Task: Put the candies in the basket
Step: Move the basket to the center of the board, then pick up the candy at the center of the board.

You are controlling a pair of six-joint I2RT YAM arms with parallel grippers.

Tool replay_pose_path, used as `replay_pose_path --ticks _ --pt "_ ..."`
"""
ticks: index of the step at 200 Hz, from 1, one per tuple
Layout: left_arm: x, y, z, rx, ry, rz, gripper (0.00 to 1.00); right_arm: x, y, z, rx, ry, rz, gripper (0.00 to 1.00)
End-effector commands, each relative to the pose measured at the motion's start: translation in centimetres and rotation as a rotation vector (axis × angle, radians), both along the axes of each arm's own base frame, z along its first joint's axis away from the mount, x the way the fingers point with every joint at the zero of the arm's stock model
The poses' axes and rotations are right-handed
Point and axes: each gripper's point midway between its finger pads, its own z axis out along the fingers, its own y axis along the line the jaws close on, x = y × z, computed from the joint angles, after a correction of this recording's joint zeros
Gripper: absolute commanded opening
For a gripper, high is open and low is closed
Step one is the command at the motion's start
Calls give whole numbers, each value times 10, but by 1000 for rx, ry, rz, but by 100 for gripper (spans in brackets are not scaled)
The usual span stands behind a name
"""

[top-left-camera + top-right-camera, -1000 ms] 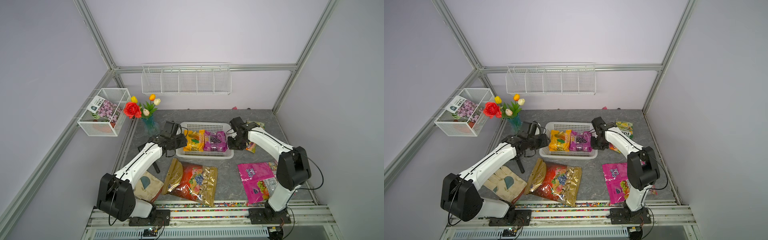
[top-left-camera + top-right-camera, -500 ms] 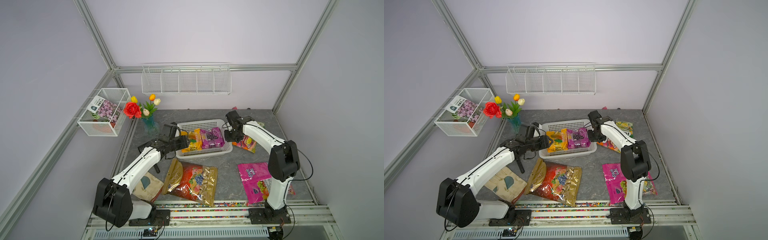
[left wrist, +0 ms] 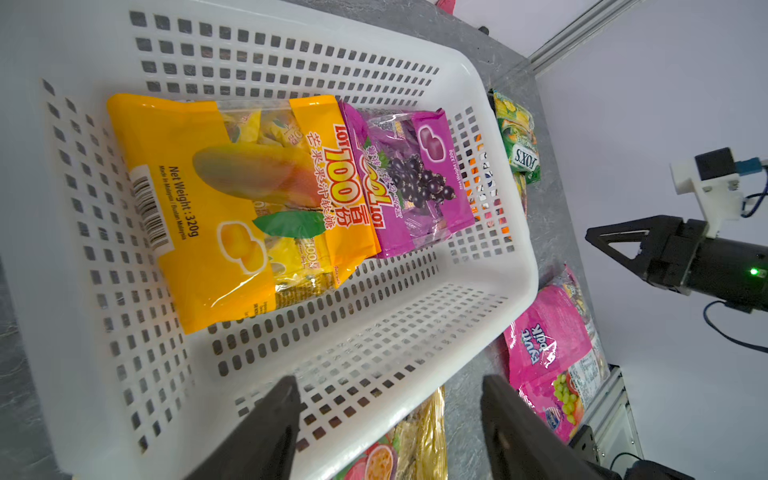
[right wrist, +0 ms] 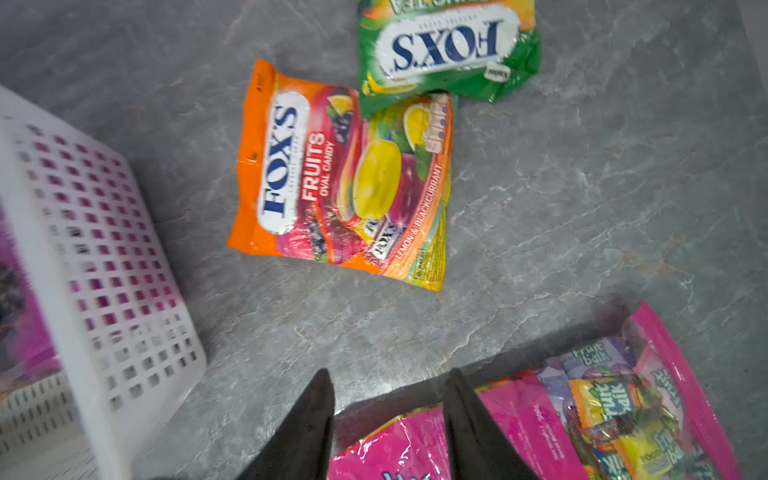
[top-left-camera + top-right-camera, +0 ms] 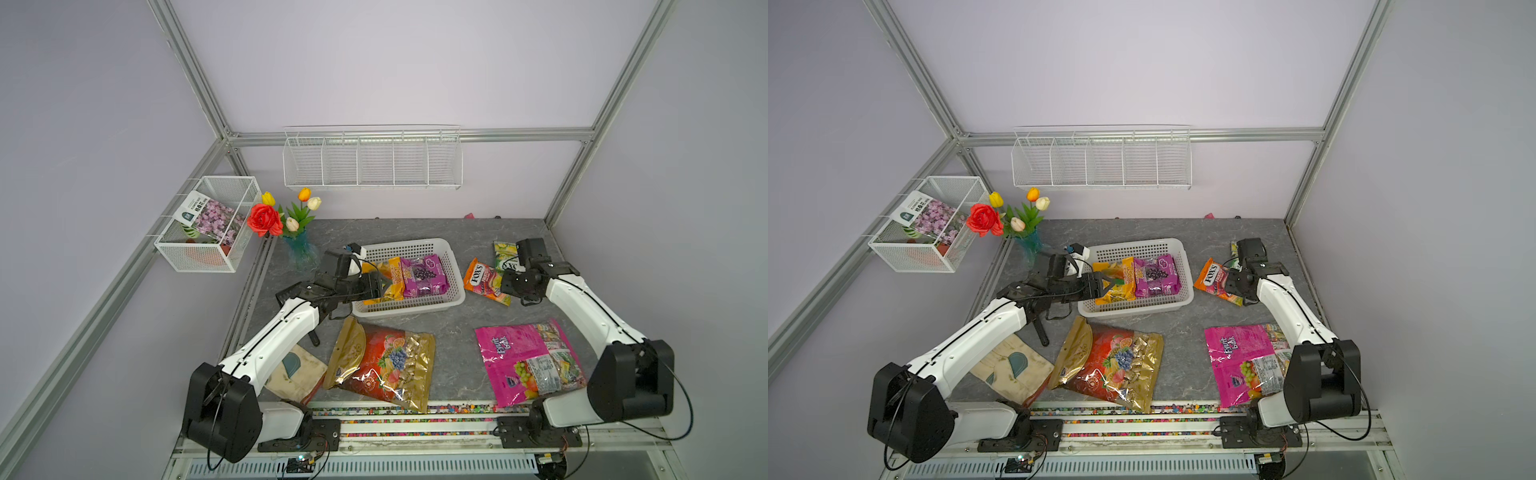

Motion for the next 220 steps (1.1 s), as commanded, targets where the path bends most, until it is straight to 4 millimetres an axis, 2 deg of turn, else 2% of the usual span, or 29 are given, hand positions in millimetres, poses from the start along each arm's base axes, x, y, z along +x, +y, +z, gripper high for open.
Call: replay_pose_path --ticks 1,26,73,103,137,157,220 --pt "7 7 6 52 -17 15 72 16 7 -6 29 15 2 48" --pt "6 11 2 72 -7 28 72 43 25 -15 87 39 -11 49" --pt "7 20 -7 120 19 72 72 106 52 -33 -67 51 27 49" --pt "6 20 -10 118 27 73 72 136 53 -40 -114 46 6 50" --pt "6 24 -13 131 22 92 71 152 63 -50 -187 35 47 50" --pt "7 24 -12 132 22 91 71 156 65 -56 -247 41 68 50" --pt "7 24 -15 134 31 93 71 162 64 -86 -286 67 76 47"
